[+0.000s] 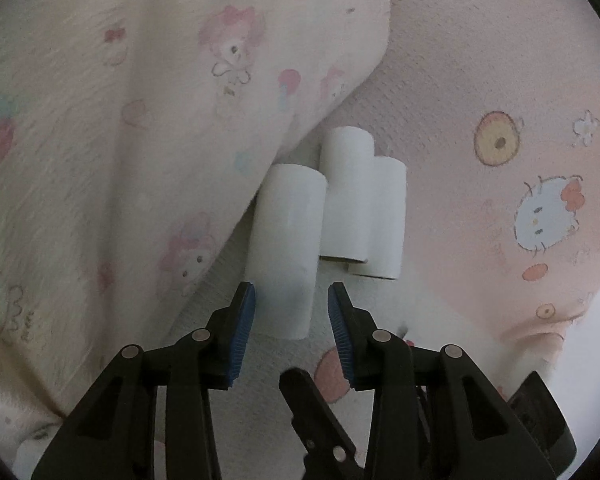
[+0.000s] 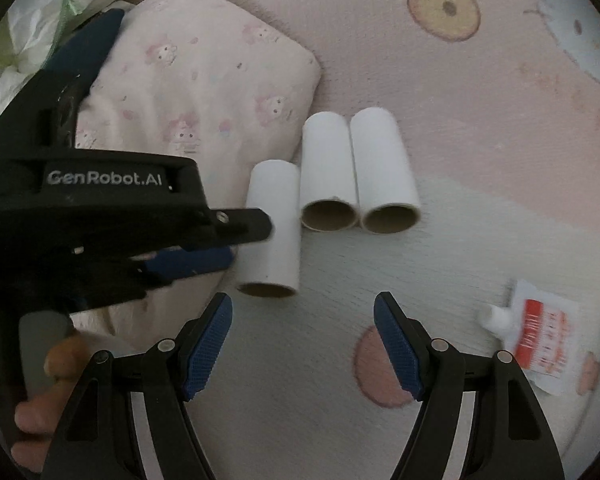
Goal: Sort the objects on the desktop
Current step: 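Move the left tool toward the white cardboard tubes and open it, then close the left tool on one white cardboard tube and lift it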
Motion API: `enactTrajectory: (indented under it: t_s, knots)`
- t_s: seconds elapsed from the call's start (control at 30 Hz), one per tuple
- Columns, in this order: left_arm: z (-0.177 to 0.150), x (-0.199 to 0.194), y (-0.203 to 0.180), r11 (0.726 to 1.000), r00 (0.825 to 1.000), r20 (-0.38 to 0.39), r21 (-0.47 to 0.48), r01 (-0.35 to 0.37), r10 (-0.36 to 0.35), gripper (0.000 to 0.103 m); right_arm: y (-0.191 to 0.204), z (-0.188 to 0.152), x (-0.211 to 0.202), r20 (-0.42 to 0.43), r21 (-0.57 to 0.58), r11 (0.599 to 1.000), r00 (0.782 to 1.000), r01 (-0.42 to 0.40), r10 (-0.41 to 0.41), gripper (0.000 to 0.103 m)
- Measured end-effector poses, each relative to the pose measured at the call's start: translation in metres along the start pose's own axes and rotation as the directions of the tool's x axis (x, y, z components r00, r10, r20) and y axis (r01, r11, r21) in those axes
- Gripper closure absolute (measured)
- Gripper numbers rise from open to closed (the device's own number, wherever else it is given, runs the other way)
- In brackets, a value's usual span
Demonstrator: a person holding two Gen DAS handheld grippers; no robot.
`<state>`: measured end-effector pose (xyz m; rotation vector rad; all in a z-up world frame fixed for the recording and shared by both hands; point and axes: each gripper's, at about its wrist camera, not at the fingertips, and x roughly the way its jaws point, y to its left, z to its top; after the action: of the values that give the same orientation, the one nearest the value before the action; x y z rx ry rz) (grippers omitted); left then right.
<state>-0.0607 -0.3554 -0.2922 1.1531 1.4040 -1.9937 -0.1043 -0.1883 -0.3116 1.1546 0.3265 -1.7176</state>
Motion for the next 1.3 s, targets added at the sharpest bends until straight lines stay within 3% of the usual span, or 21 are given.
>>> enactTrajectory:
  t_s: [0.4,0.47,0.53,0.57,0.77,0.93,1.07,1.17,1.2,1.3]
  knots:
    - [0.000,0.011,0.011,0.995,0.995,-0.090,-0.094,0.037,-0.045,0.062,-0.010,0.014,0.023,0.010,0.109,0.991,0.997,-0.076,0.076,0.032]
    - [-0.001,0.010,0.007,0.997,0.996,-0.087,-0.080,0.025,-0.032,0.062,-0.013,0.017,0.028,0.007,0.123,0.988,0.995,-0.095,0.095,0.038]
    - [-0.003,0.009,0.004,0.998,0.996,-0.083,-0.064,0.009,-0.015,0.061,-0.014,0.019,0.032,-0.002,0.132,0.982,0.990,-0.137,0.139,0.057]
    - [-0.004,0.009,0.003,0.998,0.997,-0.081,-0.058,0.004,-0.008,0.061,-0.013,0.021,0.033,-0.009,0.131,0.979,0.987,-0.159,0.162,0.060]
    - [-0.008,0.002,0.003,0.999,0.995,-0.102,-0.037,0.004,-0.008,0.062,-0.009,0.026,0.027,-0.013,0.098,0.984,0.989,-0.148,0.150,0.061]
    - [-0.024,-0.007,-0.018,0.994,0.997,-0.073,0.107,-0.005,0.013,0.061,-0.007,0.024,0.007,-0.013,0.087,0.988,0.992,-0.126,0.128,0.062]
    - [-0.036,-0.016,-0.029,0.982,0.998,-0.058,0.189,0.031,-0.020,0.061,-0.012,0.020,-0.017,0.006,0.135,0.984,0.993,-0.119,0.120,0.062]
    - [-0.039,-0.015,-0.032,0.975,0.996,-0.077,0.212,0.063,-0.047,0.062,-0.013,0.020,-0.035,0.011,0.163,0.980,0.994,-0.111,0.110,0.062]
    - [-0.041,-0.014,-0.033,0.973,0.995,-0.086,0.218,0.073,-0.055,0.061,-0.010,0.006,-0.032,0.009,0.158,0.982,0.995,-0.103,0.103,0.062]
    - [-0.052,-0.005,-0.046,0.961,0.985,-0.154,0.250,0.120,-0.083,0.061,-0.003,-0.005,-0.038,-0.015,0.148,0.988,0.998,-0.055,0.058,0.062]
